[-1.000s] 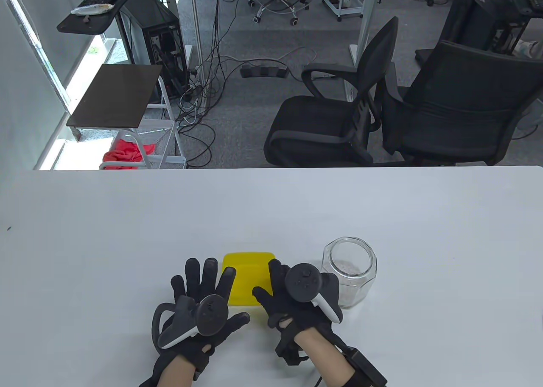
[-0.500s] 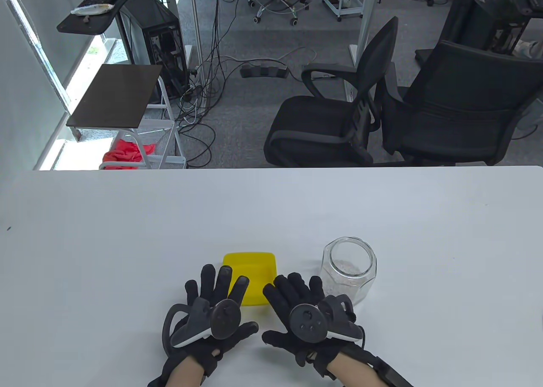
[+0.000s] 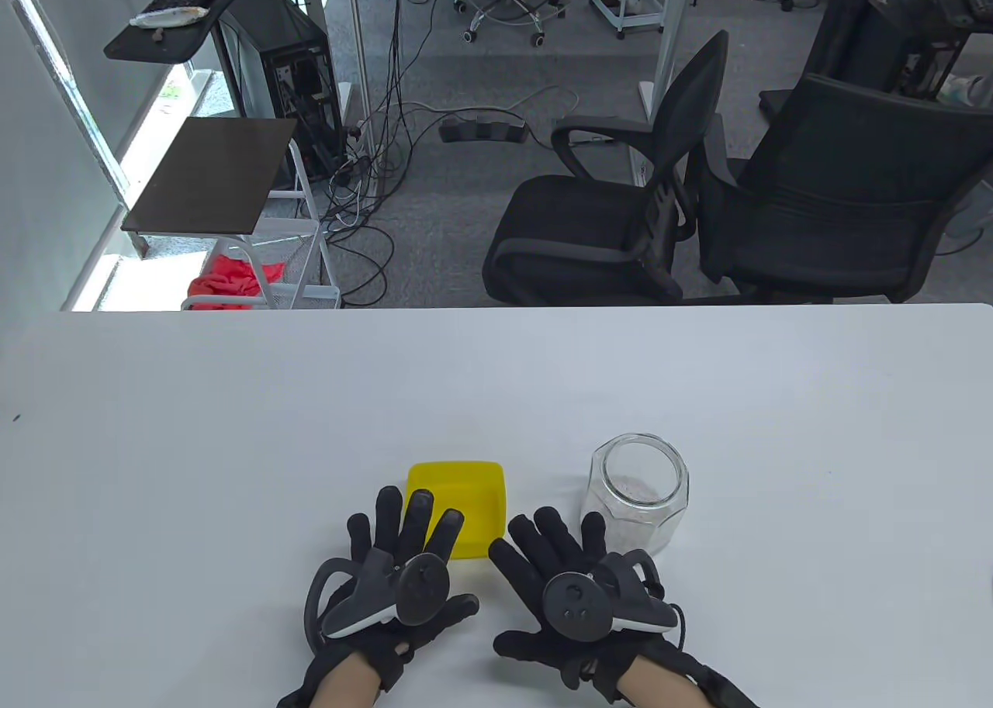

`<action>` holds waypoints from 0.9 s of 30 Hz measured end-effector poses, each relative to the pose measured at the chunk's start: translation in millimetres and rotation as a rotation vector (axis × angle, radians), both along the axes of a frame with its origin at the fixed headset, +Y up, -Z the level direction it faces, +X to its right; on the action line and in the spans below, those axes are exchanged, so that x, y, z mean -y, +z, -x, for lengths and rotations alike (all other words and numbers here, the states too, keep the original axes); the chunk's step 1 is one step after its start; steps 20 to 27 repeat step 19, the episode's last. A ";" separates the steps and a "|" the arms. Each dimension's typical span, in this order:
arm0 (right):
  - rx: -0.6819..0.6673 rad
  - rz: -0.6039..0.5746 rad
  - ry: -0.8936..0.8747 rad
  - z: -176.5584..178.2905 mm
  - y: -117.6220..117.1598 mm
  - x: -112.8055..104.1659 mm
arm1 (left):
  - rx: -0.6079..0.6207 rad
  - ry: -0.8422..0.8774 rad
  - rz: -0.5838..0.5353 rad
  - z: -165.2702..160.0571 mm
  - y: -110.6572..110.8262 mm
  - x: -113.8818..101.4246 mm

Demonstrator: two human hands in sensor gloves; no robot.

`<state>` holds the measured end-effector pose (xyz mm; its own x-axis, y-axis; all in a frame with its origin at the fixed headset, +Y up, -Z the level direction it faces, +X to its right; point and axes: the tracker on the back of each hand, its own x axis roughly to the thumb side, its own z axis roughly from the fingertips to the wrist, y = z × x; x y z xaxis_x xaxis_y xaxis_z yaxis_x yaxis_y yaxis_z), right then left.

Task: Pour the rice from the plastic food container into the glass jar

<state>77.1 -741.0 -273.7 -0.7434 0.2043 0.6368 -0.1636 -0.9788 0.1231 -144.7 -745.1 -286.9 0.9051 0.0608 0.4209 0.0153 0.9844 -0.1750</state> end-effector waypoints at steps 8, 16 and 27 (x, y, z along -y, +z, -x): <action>-0.008 0.013 0.031 2.6 -1.7 9.4 | -0.011 -0.019 -0.022 1.3 -0.9 -0.3; 0.002 0.020 0.036 3.1 -1.4 10.7 | -0.018 -0.024 0.015 1.2 -1.5 4.1; 0.008 0.022 0.040 3.1 -1.1 10.3 | -0.015 -0.023 0.007 0.6 -0.7 3.6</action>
